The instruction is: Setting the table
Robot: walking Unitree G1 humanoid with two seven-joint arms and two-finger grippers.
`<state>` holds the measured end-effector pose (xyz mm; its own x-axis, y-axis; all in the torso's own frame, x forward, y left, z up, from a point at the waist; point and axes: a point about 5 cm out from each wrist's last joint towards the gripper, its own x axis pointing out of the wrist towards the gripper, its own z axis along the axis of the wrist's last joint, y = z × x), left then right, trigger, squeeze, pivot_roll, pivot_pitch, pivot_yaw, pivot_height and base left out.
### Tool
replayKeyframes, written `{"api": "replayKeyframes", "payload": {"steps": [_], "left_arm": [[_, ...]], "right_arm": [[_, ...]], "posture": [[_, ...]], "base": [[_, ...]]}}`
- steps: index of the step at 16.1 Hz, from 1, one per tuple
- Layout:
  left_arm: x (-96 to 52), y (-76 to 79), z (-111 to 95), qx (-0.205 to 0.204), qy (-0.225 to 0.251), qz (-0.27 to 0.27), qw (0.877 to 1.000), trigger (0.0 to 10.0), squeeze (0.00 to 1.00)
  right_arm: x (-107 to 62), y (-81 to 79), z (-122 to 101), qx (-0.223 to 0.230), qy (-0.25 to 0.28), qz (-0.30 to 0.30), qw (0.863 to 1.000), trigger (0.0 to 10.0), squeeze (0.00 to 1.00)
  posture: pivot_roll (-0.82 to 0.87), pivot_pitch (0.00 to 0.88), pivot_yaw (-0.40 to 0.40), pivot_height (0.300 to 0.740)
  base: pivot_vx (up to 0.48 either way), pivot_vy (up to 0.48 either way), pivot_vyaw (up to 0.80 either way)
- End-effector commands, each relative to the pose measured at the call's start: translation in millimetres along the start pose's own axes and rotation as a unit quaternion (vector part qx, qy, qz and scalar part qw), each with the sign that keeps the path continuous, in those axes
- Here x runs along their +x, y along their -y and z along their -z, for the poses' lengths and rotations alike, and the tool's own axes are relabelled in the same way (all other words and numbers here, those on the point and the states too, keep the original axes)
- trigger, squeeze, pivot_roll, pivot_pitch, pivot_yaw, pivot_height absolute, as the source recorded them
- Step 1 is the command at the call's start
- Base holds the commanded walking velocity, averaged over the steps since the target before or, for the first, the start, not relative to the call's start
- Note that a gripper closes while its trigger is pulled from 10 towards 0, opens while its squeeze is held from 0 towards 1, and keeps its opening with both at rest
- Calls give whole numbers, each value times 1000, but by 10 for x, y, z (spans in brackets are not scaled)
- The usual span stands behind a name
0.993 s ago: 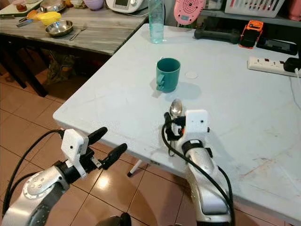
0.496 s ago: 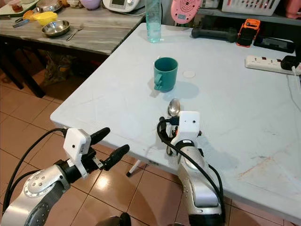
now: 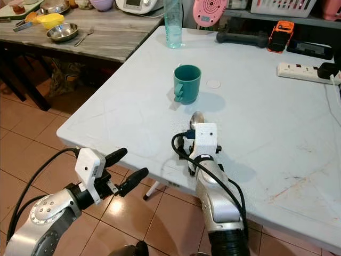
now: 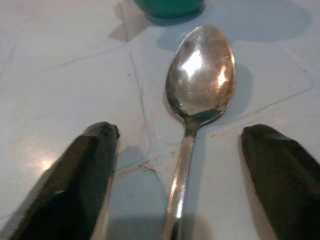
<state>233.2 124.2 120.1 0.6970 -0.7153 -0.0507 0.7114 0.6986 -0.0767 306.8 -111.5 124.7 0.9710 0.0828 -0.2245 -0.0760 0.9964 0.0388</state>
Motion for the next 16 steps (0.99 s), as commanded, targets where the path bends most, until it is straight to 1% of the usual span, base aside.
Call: {"api": "replayKeyframes", "payload": {"steps": [1, 3, 5, 7, 10, 13, 16], "left_arm": [[-33, -24, 67, 1, -8, -3, 1000, 10000, 0], [-47, -45, 135, -2, -12, -4, 1000, 10000, 0], [-52, -52, 166, -4, -14, -4, 1000, 10000, 0], [-56, -76, 236, -6, -15, -1, 1000, 10000, 0], [-52, -119, 342, -6, -19, 1, 1000, 10000, 0], [-38, -104, 381, -13, -16, 14, 1000, 10000, 0], [14, -71, 364, -9, -10, 21, 1000, 10000, 0]], "right_arm": [[1, -32, 99, 0, -29, -2, 1000, 0, 0], [-4, -13, 183, 4, -50, -2, 999, 0, 0], [-2, -7, 194, 6, -54, -1, 999, 0, 0], [0, -20, 209, 14, -64, -6, 998, 0, 0], [-3, -21, 259, 11, -80, -8, 997, 0, 0], [-14, -13, 298, 12, -93, -6, 996, 0, 0], [-12, -16, 280, 13, -92, -6, 996, 0, 0]], "posture": [[-7, 143, 66, 740], [-7, 143, 66, 740], [-7, 143, 66, 740], [-10, 140, 68, 740], [-10, 139, 69, 740], [-7, 140, 70, 740], [-9, 143, 71, 740]], "base": [[0, 0, 0], [0, 0, 0], [0, 0, 0], [0, 0, 0], [0, 0, 0], [0, 0, 0], [0, 0, 0]]}}
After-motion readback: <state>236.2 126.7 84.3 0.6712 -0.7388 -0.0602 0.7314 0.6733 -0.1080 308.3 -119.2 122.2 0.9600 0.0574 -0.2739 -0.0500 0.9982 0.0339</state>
